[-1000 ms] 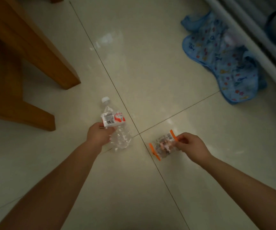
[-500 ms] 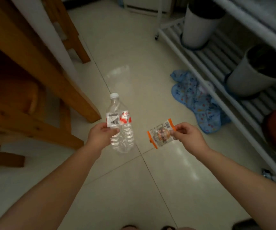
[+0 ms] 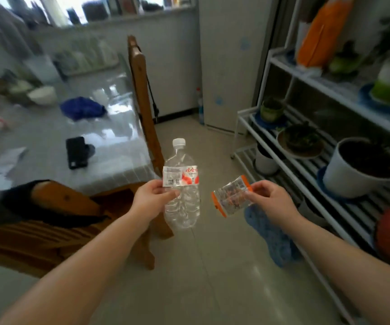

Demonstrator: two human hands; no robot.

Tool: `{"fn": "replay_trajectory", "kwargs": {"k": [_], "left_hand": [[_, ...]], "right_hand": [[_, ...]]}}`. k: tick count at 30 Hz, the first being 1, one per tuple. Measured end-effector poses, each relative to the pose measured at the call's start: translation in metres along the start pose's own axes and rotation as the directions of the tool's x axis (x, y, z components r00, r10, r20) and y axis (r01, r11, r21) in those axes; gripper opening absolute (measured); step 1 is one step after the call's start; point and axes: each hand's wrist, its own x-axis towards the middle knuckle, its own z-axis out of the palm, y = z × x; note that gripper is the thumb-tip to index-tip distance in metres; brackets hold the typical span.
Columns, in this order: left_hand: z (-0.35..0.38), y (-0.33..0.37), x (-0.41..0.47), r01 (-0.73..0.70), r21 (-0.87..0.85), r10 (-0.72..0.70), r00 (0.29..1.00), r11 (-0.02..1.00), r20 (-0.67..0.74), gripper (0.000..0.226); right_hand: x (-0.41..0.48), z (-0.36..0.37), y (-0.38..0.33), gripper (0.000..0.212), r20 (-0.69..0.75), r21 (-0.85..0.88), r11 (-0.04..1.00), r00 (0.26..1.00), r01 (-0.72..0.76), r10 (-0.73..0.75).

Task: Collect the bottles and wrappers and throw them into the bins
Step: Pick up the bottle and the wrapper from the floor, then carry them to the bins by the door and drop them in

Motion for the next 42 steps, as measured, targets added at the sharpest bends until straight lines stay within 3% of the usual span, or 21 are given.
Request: {"fn": "replay_trajectory", "kwargs": {"k": [7, 13, 22, 26, 32, 42], "left_hand": [[-0.085, 0.107, -0.085, -0.127, -0.085, 0.114, 0.984, 0.988, -0.137, 0.028], [-0.18, 0.13, -0.155, -0.218, -0.104, 0.172, 0.926, 0.97, -0.337, 0.033], [-0.353, 0.075, -0.264, -0.29, -0.133, 0.142, 0.757, 0.948, -0.638, 0.037], [-0.433, 0.047, -0.31, -0.308, -0.155, 0.121, 0.715, 0.939, -0.689, 0.038], [-0.559, -0.001, -0.372, -0.307, -0.133, 0.096, 0.628, 0.942, -0.772, 0.02], [-0.706, -0.059, -0.405, -0.269, -0.145, 0.025, 0.543, 0.952, -0.839, 0.023]], "right_hand": [[-0.022, 0.001, -0.163, 0.019, 0.056, 0.03, 0.982, 0.98, 0.188, -0.19], [-0.056, 0.063, -0.249, 0.008, 0.156, 0.152, 0.949, 0.942, 0.275, -0.298], [-0.133, 0.216, -0.331, 0.021, 0.375, 0.252, 0.919, 0.845, 0.303, -0.381], [-0.176, 0.313, -0.365, 0.016, 0.478, 0.23, 0.916, 0.782, 0.328, -0.4], [-0.239, 0.46, -0.41, 0.013, 0.579, 0.266, 0.909, 0.7, 0.321, -0.417], [-0.293, 0.627, -0.46, 0.015, 0.686, 0.298, 0.909, 0.597, 0.29, -0.415]]}}
